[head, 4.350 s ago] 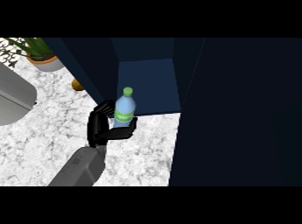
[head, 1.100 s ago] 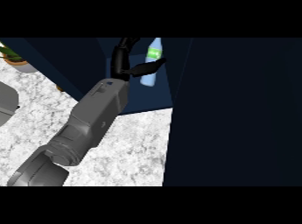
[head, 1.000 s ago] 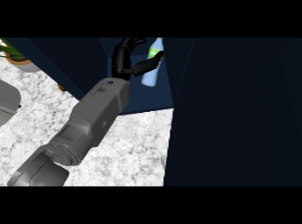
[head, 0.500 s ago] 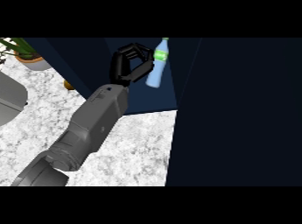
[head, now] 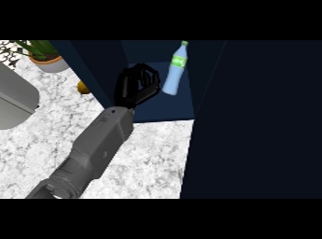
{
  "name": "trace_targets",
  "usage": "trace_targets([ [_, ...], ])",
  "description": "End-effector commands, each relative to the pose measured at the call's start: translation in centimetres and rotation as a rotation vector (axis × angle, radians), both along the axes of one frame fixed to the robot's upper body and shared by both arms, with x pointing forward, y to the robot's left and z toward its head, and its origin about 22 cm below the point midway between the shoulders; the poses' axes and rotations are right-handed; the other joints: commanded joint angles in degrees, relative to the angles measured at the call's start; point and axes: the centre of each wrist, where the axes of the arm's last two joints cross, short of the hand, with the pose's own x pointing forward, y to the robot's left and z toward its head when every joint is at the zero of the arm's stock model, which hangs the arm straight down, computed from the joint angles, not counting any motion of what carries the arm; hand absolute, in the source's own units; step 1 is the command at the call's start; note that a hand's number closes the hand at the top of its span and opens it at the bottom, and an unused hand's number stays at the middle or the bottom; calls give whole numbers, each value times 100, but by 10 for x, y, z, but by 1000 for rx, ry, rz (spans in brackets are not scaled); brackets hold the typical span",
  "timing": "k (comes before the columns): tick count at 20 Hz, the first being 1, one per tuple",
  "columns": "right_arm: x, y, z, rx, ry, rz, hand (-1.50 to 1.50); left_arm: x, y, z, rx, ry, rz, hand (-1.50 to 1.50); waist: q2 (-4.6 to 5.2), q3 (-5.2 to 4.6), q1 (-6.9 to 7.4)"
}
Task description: Pick up the bottled water, place it into the cabinet and close the cabinet
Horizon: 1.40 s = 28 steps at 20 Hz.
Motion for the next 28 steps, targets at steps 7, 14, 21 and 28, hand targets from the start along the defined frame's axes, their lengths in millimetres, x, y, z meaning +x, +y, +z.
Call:
trace_targets([
  [7, -13, 16, 9, -32, 56, 123, 150, -69, -11, -47, -138, 45, -172, 150, -78, 0, 227],
  [14, -40, 55, 19, -21, 27, 133, 150, -98, 6, -51, -106, 30, -233, -150, -113, 1, 364],
  [21, -30, 53, 19, -92, 18, 151, 150, -137, 70, -38, -120, 69, -312, -150, -140, 2, 473],
  [28, -29, 68, 21, -100, 82, 313, 150, -193, 102, -33, -97, 50, -236, -150, -128, 2, 426],
])
